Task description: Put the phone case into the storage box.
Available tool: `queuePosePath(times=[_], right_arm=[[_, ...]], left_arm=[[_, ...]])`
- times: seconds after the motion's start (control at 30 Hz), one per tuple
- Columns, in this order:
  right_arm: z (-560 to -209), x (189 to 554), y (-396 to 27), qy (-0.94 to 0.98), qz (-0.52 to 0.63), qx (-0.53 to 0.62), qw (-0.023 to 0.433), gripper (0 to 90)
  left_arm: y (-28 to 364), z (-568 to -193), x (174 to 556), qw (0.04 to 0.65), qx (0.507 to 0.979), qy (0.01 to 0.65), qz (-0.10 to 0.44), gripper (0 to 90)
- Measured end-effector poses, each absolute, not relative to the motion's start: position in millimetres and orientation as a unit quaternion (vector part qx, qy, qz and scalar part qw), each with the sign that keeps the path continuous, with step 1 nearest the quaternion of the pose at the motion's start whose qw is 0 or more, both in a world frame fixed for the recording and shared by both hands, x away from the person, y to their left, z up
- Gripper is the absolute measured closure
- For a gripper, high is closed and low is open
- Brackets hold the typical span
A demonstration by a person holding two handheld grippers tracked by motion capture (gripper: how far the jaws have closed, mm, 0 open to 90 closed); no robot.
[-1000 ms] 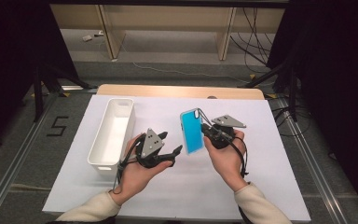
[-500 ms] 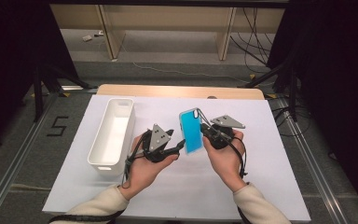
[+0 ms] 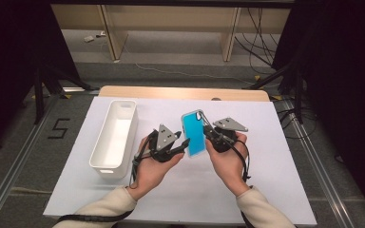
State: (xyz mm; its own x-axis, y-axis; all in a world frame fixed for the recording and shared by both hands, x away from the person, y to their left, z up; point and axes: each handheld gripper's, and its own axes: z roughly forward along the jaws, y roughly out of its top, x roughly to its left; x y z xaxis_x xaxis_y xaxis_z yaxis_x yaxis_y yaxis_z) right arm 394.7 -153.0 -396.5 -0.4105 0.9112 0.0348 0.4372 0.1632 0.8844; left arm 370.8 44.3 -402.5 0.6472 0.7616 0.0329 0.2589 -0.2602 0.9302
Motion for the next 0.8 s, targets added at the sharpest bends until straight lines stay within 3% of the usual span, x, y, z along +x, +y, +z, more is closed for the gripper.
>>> queuePosePath(times=[0.17,0.8], right_arm=[[-396,394,-153,0.713,0.447,0.470,0.268,89.0],[-393,389,-149,0.709,0.459,0.464,0.266,87.8]], left_arm=[[43,-403,374,0.507,0.751,0.341,0.249,67.3],[54,-403,385,0.515,0.736,0.366,0.244,77.0]])
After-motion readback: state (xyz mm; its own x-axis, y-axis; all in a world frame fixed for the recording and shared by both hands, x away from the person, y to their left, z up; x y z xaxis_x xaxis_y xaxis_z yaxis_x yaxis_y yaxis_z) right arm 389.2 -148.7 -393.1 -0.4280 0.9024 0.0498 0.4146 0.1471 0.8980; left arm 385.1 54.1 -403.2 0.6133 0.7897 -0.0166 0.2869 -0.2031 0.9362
